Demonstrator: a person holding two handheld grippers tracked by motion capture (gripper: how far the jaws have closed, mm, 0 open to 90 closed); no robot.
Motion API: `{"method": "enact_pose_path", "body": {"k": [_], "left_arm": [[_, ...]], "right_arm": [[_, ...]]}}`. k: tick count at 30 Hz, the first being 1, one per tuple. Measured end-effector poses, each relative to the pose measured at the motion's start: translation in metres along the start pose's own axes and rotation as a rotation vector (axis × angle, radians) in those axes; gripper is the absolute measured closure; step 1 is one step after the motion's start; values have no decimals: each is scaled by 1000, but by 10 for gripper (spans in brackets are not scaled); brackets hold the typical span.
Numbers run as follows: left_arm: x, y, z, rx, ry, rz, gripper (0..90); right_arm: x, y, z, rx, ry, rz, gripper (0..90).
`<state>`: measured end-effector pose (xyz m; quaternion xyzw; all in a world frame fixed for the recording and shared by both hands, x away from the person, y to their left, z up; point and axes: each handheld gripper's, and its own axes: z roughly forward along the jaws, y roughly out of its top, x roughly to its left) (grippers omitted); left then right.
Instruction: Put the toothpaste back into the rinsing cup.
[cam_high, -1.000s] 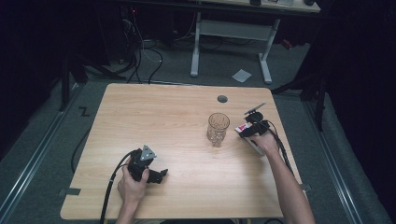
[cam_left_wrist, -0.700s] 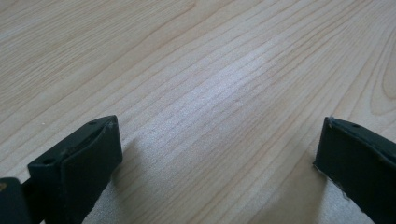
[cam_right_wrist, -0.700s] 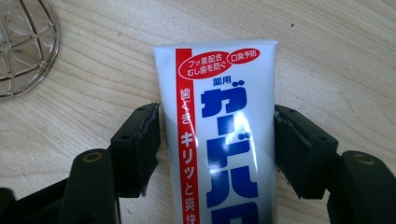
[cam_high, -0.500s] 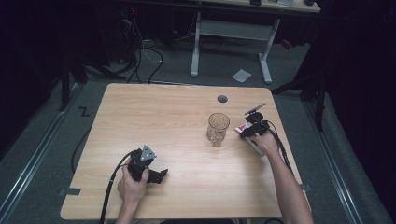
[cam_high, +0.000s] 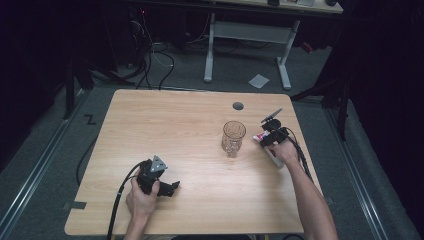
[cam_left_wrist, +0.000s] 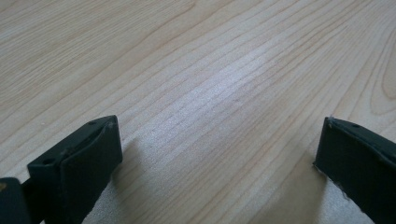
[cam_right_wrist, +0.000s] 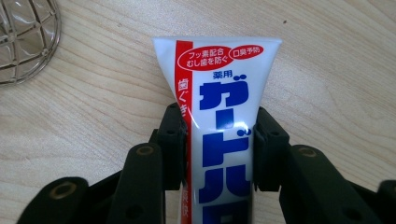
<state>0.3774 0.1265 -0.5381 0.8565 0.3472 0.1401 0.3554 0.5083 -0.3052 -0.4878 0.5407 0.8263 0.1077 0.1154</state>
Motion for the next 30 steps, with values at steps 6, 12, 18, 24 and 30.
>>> {"method": "enact_pose_path", "body": {"k": [6,12,18,24,30], "left_arm": [[0,0,0,0,0,0,7],[0,0,0,0,0,0,7],[0,0,0,0,0,0,7],[0,0,0,0,0,0,7],[0,0,0,0,-1,-1,7]], "right_arm": [[-2,-1,-2,-15,15,7,650],[-4,-5,-6,-73,51,30,658],[0,-6,-16,-134,94,28,662],[6,-7,-27,-170,106,0,661],[7,-9,-39,-211,131,-3,660]]}}
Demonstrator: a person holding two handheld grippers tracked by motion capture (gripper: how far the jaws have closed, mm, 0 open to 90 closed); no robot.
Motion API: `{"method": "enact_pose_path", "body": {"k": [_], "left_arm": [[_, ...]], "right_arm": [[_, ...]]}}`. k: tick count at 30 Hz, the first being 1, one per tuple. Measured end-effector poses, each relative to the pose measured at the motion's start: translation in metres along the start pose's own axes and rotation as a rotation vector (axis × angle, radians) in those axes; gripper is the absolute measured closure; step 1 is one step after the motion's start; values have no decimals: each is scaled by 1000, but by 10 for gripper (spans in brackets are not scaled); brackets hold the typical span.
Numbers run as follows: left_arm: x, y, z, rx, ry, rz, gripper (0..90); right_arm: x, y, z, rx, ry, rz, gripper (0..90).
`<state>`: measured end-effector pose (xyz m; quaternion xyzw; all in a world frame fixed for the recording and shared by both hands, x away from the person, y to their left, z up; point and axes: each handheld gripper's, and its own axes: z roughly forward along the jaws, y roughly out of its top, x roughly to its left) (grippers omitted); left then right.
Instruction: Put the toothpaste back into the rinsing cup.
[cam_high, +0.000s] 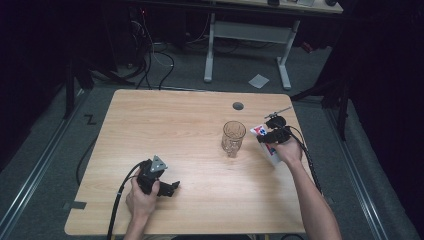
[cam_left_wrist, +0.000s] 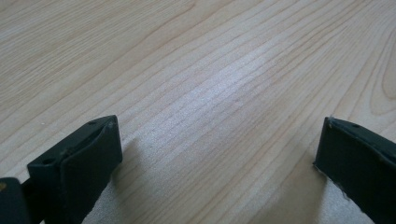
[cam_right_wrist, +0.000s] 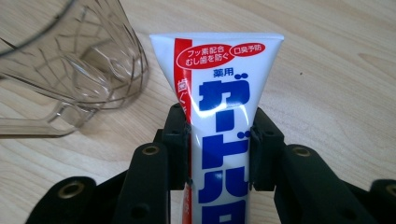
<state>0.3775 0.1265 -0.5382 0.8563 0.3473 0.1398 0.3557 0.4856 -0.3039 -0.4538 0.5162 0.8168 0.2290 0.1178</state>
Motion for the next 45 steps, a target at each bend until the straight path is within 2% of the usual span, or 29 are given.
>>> {"method": "enact_pose_path", "body": {"k": [18,27,30,45], "left_arm": [[0,0,0,0,-1,-1,6],[0,0,0,0,-1,-2,6],[0,0,0,0,-1,-1,6],[0,0,0,0,-2,-2,6]], "right_arm": [[2,-5,-34,-117,18,16,658],[3,-14,-40,-164,25,36,658],[3,-18,-43,-184,41,47,658],[13,-27,-61,-277,77,25,657]]}}
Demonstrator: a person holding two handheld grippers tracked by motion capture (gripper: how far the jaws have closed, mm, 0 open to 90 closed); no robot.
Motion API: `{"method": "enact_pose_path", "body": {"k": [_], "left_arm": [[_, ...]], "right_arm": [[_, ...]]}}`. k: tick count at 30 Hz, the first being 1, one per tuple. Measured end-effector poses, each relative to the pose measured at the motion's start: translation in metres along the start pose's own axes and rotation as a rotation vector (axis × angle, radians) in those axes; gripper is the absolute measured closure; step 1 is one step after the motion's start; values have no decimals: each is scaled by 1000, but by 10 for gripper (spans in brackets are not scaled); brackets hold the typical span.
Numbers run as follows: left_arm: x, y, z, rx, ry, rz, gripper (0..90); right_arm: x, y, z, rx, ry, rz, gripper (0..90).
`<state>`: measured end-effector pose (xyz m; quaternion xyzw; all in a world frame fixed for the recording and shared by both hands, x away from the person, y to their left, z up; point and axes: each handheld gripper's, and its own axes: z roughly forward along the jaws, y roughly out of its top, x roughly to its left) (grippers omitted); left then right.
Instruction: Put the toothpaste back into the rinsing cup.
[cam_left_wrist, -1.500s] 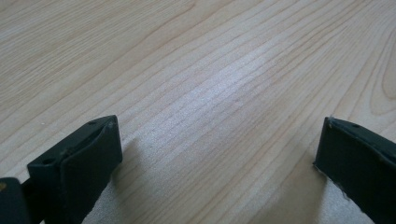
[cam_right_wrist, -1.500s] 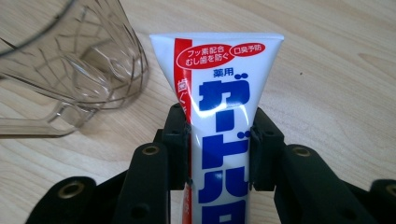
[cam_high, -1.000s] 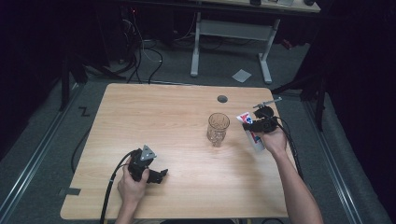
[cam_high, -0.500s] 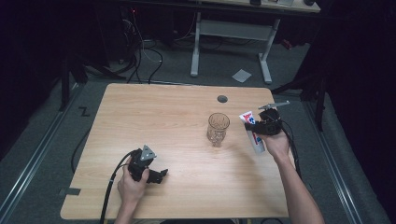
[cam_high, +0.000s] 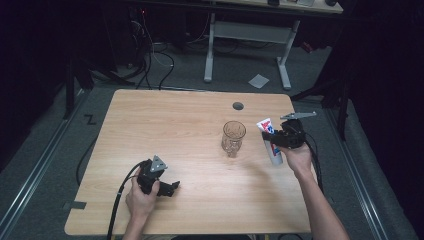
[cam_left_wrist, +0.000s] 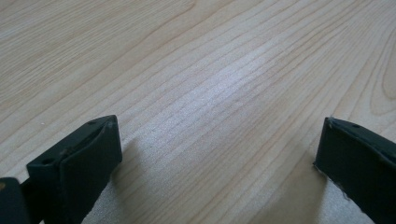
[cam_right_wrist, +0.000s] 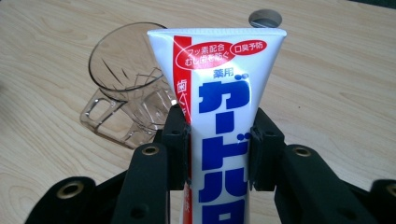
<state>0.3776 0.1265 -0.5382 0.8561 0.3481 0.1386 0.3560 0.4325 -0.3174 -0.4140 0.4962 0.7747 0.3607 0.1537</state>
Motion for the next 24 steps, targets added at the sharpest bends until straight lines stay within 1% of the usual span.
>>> {"method": "enact_pose_path", "body": {"k": [7,11,14,21,24], "left_arm": [[0,0,0,0,0,0,6],[0,0,0,0,1,0,6],[0,0,0,0,1,1,7],[0,0,0,-1,0,4,7],[0,0,0,-1,-1,4,8]], "right_arm": [[6,1,-4,-33,15,-8,657],[10,1,-5,-49,30,-4,657],[12,3,-7,-65,35,-11,657],[17,8,-8,-79,34,-3,657],[20,9,-7,-83,38,-9,657]]}}
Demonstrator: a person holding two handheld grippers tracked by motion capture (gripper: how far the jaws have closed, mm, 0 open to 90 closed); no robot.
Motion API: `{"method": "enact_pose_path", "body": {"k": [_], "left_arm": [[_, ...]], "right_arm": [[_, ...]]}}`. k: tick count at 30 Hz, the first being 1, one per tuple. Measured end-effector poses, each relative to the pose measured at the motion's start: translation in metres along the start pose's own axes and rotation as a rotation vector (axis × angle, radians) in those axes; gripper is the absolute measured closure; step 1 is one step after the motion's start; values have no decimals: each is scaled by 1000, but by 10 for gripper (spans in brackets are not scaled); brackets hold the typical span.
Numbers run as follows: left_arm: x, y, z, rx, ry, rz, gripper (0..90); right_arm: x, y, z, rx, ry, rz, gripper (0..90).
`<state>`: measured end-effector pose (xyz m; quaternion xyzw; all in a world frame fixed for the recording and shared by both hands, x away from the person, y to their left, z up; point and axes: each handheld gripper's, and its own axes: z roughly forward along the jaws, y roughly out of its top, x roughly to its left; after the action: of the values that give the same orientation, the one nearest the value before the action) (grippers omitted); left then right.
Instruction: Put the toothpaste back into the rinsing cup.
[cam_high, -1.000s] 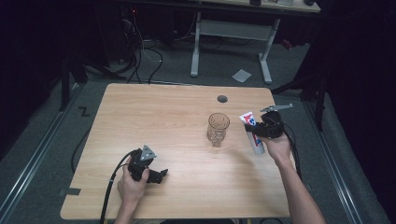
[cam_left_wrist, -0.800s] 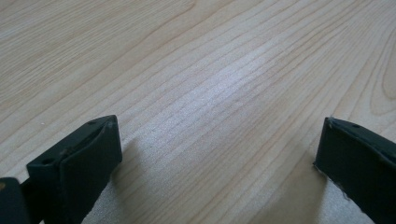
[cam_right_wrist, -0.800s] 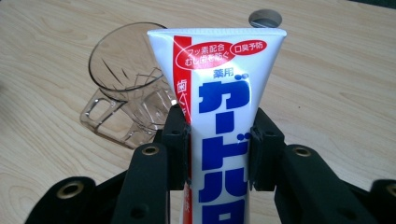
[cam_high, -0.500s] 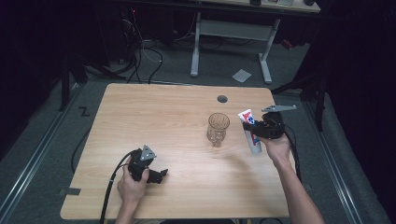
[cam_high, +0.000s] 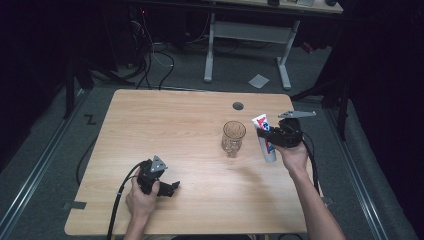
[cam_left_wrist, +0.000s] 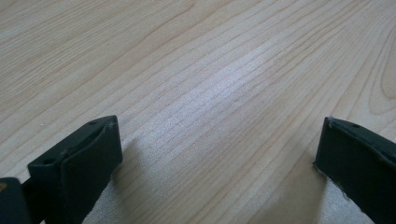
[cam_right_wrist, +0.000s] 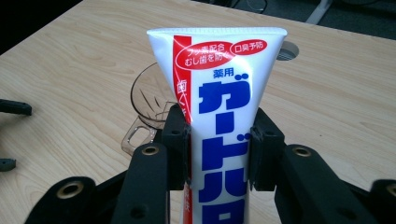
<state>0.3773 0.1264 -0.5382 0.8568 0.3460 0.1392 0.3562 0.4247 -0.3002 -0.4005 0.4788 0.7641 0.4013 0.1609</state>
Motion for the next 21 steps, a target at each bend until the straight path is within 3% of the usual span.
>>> {"method": "enact_pose_path", "body": {"k": [10,21], "left_arm": [[0,0,0,0,-1,0,7],[0,0,0,0,-1,0,7]], "right_arm": [[9,1,-2,-35,34,-17,655],[27,10,14,-92,96,-26,653]]}}
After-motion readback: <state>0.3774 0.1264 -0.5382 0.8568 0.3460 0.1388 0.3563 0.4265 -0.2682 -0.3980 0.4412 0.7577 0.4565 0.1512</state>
